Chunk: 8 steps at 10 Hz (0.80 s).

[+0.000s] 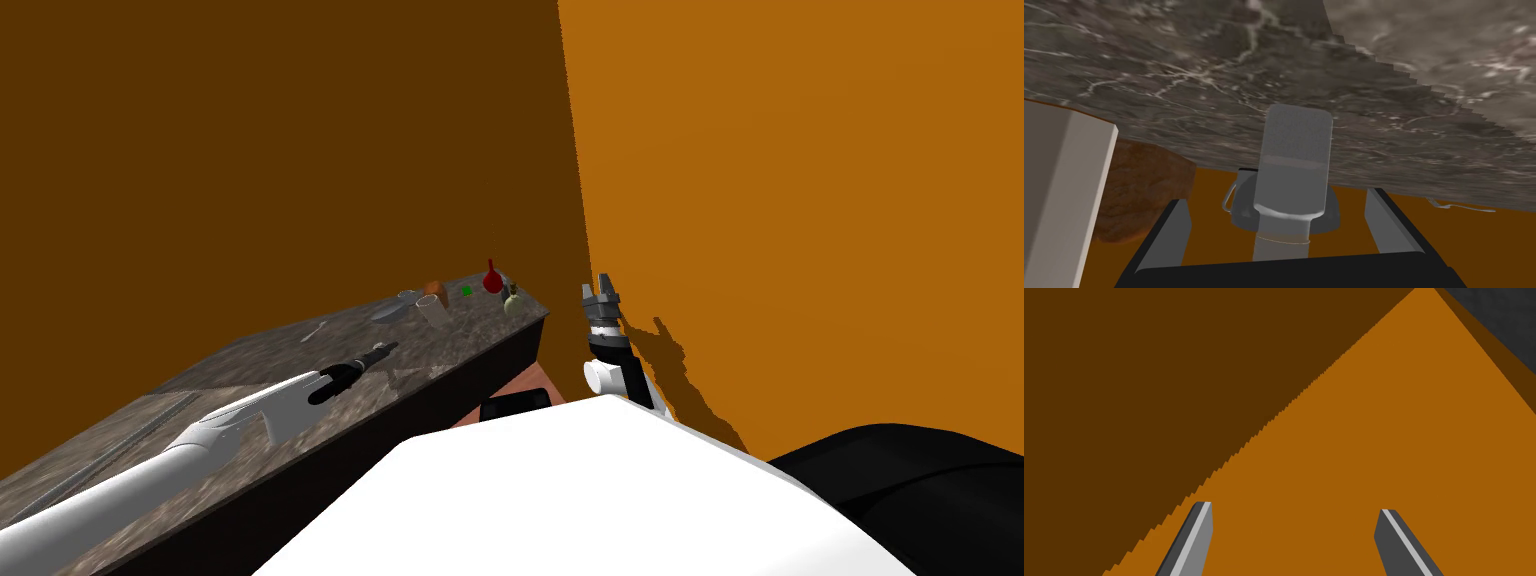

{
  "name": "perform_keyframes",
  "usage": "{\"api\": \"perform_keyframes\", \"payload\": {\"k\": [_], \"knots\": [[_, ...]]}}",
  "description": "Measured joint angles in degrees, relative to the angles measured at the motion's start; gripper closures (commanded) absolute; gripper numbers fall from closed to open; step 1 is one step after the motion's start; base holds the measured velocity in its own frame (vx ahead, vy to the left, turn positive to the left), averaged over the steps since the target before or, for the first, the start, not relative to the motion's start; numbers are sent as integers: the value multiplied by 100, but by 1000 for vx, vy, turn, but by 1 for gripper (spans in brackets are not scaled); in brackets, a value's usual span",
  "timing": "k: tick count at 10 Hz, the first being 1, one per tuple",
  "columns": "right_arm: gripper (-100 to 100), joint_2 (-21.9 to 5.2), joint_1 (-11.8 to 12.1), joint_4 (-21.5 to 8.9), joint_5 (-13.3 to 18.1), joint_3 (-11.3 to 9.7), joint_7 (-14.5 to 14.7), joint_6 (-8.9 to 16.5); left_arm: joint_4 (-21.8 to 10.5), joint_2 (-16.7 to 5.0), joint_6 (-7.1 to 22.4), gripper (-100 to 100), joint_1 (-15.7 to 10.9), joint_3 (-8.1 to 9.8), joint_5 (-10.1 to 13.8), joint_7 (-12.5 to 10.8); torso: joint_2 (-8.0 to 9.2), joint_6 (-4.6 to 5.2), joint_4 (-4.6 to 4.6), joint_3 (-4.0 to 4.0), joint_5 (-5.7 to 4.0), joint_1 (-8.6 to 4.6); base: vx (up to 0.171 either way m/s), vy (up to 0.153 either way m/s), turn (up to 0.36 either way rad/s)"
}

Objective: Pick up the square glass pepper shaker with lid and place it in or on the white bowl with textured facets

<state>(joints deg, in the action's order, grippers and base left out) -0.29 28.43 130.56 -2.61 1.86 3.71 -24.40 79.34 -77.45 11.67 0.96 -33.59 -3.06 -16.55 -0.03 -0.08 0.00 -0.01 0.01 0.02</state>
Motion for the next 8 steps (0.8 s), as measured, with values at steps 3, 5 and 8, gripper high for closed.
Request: {"api": "perform_keyframes", "payload": {"k": [3, 5, 8], "knots": [[0, 0, 0, 0, 0, 0, 0, 0, -98, 70, -20, -100, -12, 13, -9, 29, -6, 1, -1, -3, 2, 7, 30, 20, -42], [0, 0, 0, 0, 0, 0, 0, 0, -190, 185, -29, 100, -7, 54, -45, 88, -1, -1, -1, -1, 1, 1, -3, -1, -1], [0, 0, 0, 0, 0, 0, 0, 0, -188, 181, -29, 100, -8, 53, -47, 92, 4, -3, 1, 2, 3, -1, 0, 0, 0]]}}
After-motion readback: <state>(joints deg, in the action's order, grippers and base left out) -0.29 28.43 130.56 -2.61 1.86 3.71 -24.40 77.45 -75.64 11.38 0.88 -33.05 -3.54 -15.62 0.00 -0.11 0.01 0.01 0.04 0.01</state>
